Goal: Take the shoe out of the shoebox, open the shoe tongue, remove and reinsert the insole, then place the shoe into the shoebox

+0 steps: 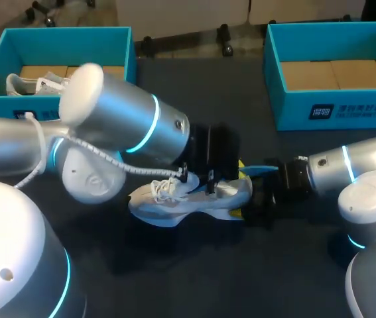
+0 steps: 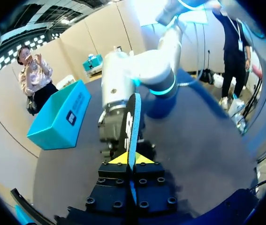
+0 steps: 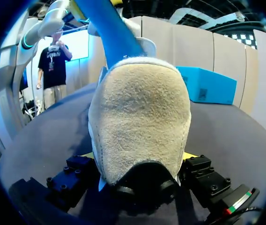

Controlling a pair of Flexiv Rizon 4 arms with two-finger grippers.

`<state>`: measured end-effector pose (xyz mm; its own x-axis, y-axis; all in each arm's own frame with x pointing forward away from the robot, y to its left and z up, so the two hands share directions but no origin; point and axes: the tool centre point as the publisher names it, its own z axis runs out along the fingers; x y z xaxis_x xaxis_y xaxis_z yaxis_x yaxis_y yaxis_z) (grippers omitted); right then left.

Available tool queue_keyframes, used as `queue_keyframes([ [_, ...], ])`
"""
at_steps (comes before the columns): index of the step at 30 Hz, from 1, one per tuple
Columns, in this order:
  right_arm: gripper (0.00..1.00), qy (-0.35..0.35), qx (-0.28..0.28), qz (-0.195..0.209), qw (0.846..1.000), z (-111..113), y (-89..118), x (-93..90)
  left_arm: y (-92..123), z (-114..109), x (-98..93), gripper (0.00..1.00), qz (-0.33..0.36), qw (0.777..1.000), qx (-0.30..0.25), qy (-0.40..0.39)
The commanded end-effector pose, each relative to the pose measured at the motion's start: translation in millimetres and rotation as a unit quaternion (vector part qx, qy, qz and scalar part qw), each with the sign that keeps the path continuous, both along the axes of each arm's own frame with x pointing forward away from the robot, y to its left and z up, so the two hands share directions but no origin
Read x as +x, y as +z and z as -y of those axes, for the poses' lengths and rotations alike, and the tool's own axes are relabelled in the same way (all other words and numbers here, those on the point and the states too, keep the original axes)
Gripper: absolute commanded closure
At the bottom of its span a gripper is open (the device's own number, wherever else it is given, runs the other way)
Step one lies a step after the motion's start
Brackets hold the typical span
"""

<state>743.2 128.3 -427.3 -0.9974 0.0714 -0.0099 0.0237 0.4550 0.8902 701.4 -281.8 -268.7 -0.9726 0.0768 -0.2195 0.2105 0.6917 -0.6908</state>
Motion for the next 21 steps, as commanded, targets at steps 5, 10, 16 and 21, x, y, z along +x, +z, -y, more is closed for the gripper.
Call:
queue_keyframes([
  [5,1.00,-0.001,-0.001,0.001,1.000,-4,-6,-0.8,40,3,4.3,1.00,-0.065,0.998,0.006,-0.010],
  [10,1.00,-0.001,-0.001,0.001,1.000,-4,-6,-0.8,60,3,3.1,1.00,-0.116,0.993,0.008,-0.017],
  [16,1.00,-0.001,-0.001,0.001,1.000,-4,-6,-0.8,84,5,-2.4,1.00,-0.152,0.988,-0.002,0.004],
  [21,1.00,-0.001,-0.001,0.001,1.000,-4,-6,-0.8,114,8,-7.0,1.00,-0.195,0.980,-0.024,0.010],
])
